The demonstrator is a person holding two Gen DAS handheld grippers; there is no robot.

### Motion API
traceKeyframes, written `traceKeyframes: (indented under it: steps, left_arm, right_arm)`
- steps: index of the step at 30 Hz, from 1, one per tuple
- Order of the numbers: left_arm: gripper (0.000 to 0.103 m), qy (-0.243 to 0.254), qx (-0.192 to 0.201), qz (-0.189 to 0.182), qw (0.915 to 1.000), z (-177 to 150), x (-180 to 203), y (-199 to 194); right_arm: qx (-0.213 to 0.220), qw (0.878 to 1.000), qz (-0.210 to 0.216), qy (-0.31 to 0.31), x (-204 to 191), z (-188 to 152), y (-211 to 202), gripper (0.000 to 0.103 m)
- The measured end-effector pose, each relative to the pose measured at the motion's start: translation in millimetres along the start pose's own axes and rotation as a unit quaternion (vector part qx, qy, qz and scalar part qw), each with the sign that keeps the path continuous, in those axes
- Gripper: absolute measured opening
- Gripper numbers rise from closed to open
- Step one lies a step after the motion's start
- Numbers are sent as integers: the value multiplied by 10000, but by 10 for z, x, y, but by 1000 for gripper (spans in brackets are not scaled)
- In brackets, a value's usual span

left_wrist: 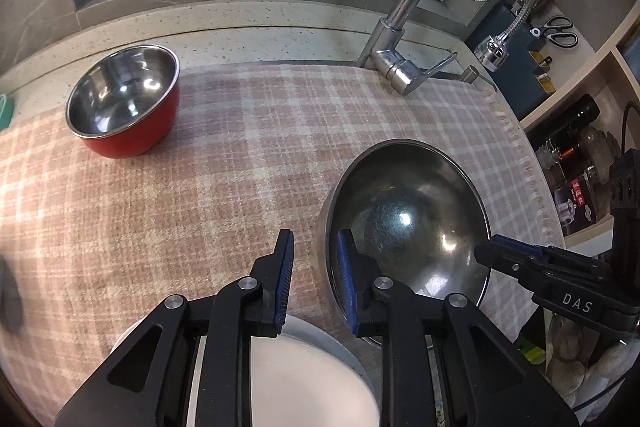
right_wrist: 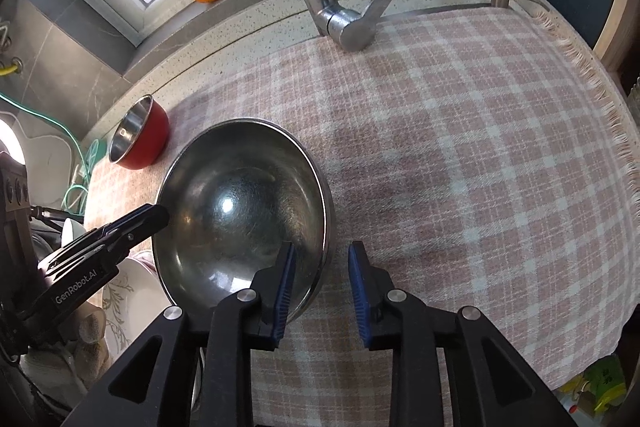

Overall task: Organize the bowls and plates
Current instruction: 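Lower the large steel bowl onto the plates and open the left gripper, then move the left gripper to the rim of the red-bottomed steel bowl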

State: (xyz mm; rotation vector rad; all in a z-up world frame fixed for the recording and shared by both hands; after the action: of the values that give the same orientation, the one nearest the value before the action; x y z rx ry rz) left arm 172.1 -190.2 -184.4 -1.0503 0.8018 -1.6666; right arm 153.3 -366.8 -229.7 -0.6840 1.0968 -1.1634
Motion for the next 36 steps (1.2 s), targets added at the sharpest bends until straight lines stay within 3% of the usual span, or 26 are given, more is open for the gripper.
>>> traceKeyframes:
  steps: [6, 12, 18, 20, 22, 25, 28, 36]
  left_arm:
    - [20, 9, 177, 68, 9998, 14, -38, -144]
    - [21, 21, 343, 123, 9993, 21, -63, -301]
    - [37, -15, 559, 145, 9983, 18, -126, -461]
    - [39, -36, 623, 191, 9979, 18, -166, -499]
    - [39, -70, 640, 210, 9977, 22, -221, -531]
    - [39, -203, 679, 239, 9972, 31, -336, -595]
    - [39, -319, 723, 280, 9965, 51, -478, -676]
    - [39, -749, 883, 603, 9914, 187, -1011, -861]
  right_arm:
    - [262, 9992, -171, -248, -69, 46, -133, 25]
    - [601, 9972, -212, -388, -161, 108, -255, 36]
    - [805, 9946, -199, -626, -302, 151, -346, 42]
    - [863, 9938, -162, -682, -355, 162, -365, 47]
    - [963, 9924, -61, -758, -426, 181, -388, 59]
    - [1170, 9894, 49, -862, -543, 227, -435, 65]
    - [1217, 9880, 223, -927, -678, 289, -447, 71]
    - [1032, 9879, 356, -1100, -1072, 497, -384, 71]
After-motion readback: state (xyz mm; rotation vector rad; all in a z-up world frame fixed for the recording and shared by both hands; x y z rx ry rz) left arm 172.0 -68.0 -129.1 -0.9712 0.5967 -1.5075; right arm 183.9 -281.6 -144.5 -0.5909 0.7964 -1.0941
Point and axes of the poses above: each gripper's, at about its wrist camera, not at the fingertips, and y roughly the way its jaws point, x to its right, z to its top, the point moved 5 cm from there along y, roughly the way its jaws point, and after that the axes turned 4 degrees about -y, right-handed, at the moved point
